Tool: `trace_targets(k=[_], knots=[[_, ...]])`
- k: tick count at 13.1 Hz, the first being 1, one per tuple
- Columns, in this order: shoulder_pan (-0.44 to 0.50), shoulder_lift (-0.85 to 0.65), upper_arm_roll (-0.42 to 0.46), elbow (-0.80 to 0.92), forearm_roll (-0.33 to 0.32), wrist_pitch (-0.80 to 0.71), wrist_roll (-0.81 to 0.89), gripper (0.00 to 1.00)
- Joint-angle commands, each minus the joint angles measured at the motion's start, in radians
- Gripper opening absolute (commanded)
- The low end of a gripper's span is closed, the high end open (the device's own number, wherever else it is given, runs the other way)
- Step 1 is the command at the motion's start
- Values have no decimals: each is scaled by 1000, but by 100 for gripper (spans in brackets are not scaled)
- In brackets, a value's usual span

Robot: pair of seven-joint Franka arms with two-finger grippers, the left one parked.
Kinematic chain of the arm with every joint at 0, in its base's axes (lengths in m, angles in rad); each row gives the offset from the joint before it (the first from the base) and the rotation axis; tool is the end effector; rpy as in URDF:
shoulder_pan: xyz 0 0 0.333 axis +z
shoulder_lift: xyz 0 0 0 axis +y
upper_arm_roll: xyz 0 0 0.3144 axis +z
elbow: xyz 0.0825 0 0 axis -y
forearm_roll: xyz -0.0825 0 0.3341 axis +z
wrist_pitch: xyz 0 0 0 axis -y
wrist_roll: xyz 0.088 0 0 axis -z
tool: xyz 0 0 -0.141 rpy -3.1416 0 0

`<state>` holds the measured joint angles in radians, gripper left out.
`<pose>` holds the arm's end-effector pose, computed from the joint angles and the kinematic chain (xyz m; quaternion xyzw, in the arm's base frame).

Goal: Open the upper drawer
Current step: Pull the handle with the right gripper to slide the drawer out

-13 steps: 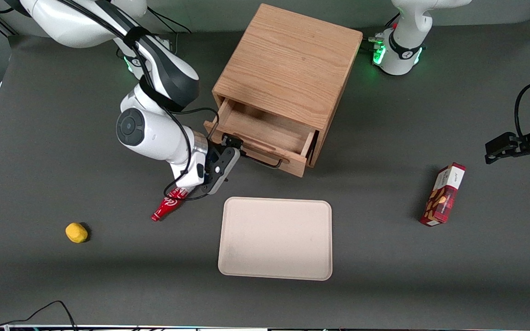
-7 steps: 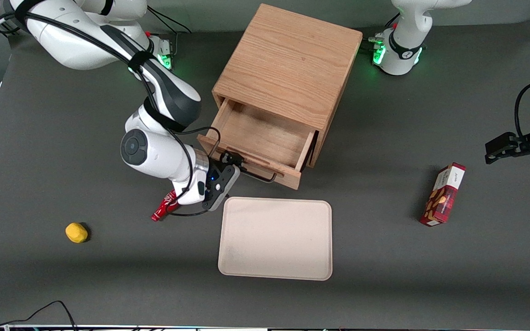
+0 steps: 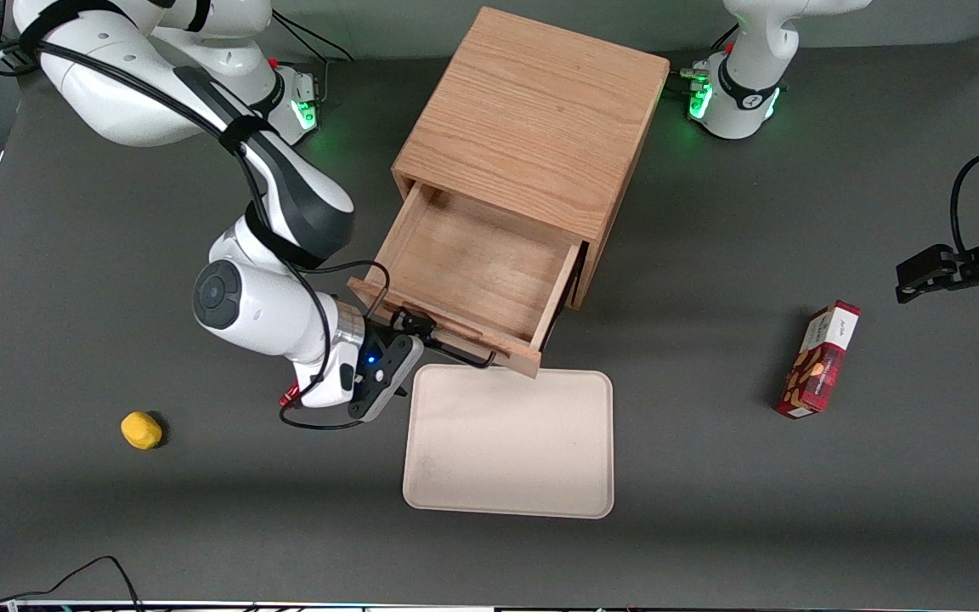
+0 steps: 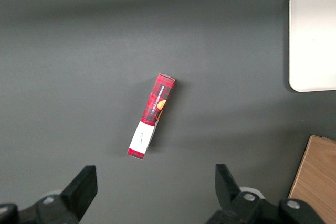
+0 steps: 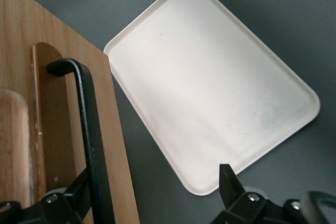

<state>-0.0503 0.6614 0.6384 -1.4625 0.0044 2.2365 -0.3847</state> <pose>0.6171 0.3076 0.3636 -0.8956 -0.3897 -0.0964 0.1918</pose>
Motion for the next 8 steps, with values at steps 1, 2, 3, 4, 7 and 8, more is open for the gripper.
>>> trace_targets(k=[1,2,3,4,7,8], knots=[[1,24,-31,57,-14,-28,-45,100],[1,26,-37,65,-15,-31,-46,100],[-2,29,-42,76,-15,-34,-52,100],[0,33,-54,85,-14,-34,-59,100],[0,35,-60,93,-12,-35,-57,100],[-2,35,-60,94,-8,-37,-57,100]])
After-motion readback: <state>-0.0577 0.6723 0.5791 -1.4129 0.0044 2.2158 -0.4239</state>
